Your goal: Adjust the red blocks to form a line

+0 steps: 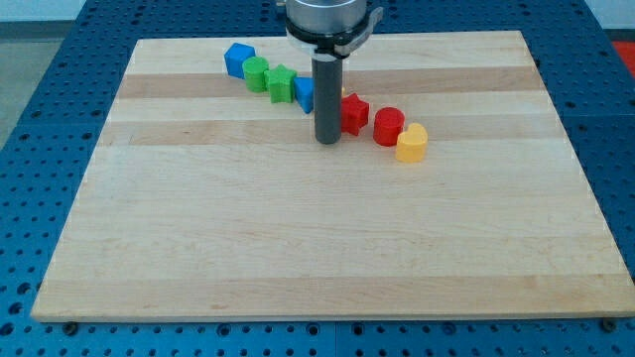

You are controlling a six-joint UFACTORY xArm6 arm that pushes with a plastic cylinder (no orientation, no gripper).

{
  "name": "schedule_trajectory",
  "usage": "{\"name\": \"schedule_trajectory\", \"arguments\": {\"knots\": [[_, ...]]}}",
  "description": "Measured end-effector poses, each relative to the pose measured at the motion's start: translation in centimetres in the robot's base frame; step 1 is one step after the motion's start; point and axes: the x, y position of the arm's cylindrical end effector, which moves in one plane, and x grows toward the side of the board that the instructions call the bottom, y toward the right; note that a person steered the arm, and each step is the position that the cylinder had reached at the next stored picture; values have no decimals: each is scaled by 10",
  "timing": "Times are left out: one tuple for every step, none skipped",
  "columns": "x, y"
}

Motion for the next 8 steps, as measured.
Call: {"name": "schedule_trajectory", "arguments": {"knots": [[-14, -24], [-22, -35], [-22, -51], [-16, -57], [24, -40], [69, 0], [109, 59], [114, 111]]}}
